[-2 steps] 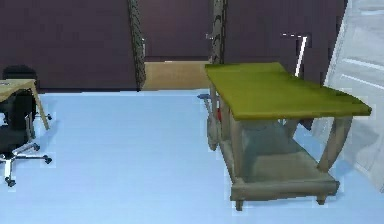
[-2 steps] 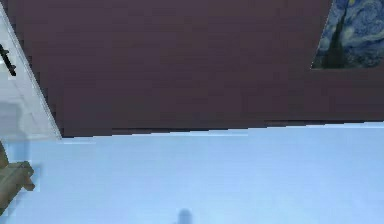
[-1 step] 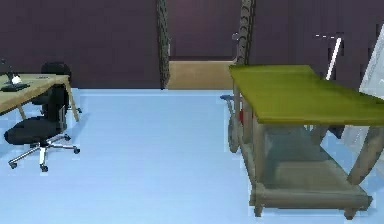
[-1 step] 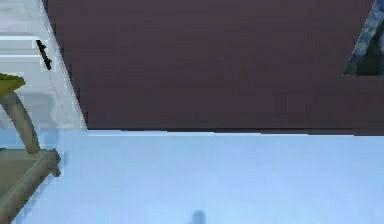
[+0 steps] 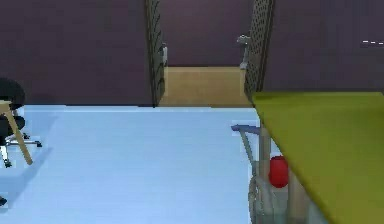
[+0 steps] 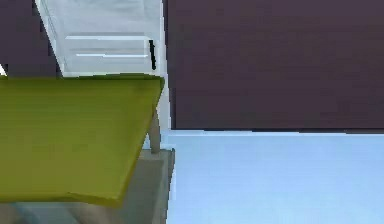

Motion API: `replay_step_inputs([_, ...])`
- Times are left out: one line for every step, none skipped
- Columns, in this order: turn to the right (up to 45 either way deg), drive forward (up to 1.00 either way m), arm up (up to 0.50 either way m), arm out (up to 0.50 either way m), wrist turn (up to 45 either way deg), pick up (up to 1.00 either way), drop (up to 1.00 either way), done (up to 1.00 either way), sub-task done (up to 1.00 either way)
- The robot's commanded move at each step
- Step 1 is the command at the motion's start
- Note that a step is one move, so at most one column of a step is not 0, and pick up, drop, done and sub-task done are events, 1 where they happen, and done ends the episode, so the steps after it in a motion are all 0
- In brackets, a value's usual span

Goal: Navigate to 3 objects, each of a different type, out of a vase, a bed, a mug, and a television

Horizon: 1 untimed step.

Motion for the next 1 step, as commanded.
replay_step_inputs([0.0,1.0,0.0,0.0,0.0,0.0,0.0,0.0,0.0])
